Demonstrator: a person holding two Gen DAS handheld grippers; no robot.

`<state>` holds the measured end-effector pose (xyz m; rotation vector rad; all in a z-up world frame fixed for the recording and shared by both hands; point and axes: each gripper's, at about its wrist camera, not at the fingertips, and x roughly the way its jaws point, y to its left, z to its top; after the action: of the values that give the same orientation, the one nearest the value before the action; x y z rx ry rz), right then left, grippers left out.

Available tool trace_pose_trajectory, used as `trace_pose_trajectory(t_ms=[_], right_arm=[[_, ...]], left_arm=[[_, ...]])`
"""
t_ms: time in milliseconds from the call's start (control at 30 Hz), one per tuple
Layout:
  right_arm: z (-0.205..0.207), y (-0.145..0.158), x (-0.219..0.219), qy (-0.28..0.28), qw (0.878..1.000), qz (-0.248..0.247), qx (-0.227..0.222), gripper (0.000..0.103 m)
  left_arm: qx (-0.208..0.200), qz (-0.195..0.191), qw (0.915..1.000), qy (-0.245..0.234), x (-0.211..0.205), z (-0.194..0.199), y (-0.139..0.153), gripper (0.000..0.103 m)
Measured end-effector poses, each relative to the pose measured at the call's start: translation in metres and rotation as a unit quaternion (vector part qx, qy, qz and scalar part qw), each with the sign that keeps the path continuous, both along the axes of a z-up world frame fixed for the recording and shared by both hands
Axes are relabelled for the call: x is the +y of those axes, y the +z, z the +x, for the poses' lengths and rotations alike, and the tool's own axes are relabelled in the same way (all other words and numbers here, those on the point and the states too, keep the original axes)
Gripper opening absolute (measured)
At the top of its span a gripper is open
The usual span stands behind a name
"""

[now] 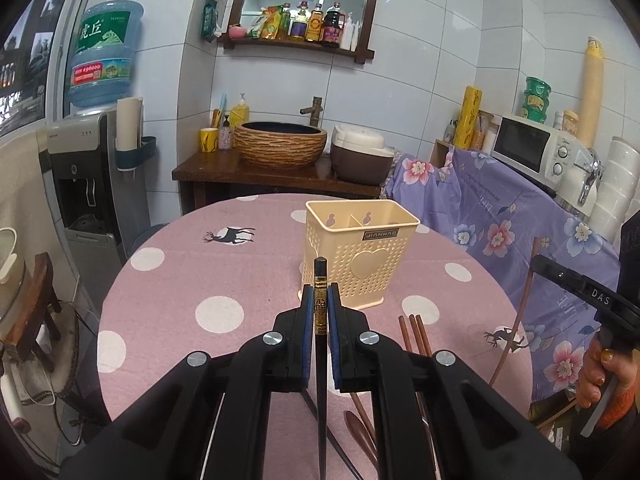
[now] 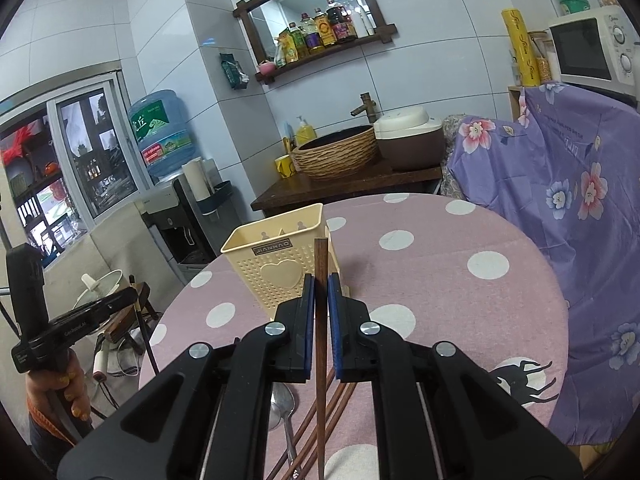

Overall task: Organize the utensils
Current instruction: 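Close right tool on brown chopstick while left tool grasps black chopstick, lift both, then carry both chopsticks over the beige holder and drop them in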

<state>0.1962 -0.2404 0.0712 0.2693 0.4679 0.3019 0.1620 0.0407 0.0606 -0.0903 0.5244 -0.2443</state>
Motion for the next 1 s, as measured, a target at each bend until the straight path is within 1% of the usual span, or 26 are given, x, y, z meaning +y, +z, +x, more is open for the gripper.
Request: trace_pose_trajectory(t_ms=[133, 300, 533, 700, 800, 867, 933, 1000], right_arm=[[-0.003, 0.003, 0.001, 0.009, 1.0, 0.004, -0.002, 0.008], [-0.002, 0.01, 0.007, 0.015, 1.0, -0.007, -0.009, 0.008], [0.005, 0.017, 0.009, 0.022, 1.0, -0.015, -0.01, 0.008], [0.014, 0.026, 0.007, 0.034, 0.999, -0.01, -0.01, 0.008], [0.02, 0.037, 0.011, 0.039, 0.999, -0.019, -0.018, 0.008], [0.026, 0.048, 0.014, 0.046, 0.998, -0.02, -0.023, 0.008], [0.035, 0.066, 0.018, 0.056, 0.998, -0.017, -0.031, 0.008], [0.044, 0.086, 0.023, 0.063, 0.997, -0.022, -0.042, 0.008]], left_arm=[[-0.01, -0.004, 0.9999, 0.0, 0.005, -0.003, 0.006, 0.008], [-0.022, -0.006, 0.9997, 0.003, 0.011, -0.004, 0.012, 0.008], [-0.028, -0.004, 0.9996, 0.004, 0.013, 0.0, 0.018, 0.008], [-0.035, 0.006, 0.9994, -0.002, 0.008, 0.004, 0.024, 0.008], [-0.043, 0.015, 0.9989, -0.005, 0.006, 0.009, 0.033, 0.008], [-0.05, 0.015, 0.9986, -0.009, 0.005, 0.014, 0.045, 0.008], [-0.058, 0.008, 0.9982, -0.013, 0.006, 0.019, 0.059, 0.008], [-0.07, -0.001, 0.9973, -0.021, 0.005, 0.024, 0.081, 0.008]])
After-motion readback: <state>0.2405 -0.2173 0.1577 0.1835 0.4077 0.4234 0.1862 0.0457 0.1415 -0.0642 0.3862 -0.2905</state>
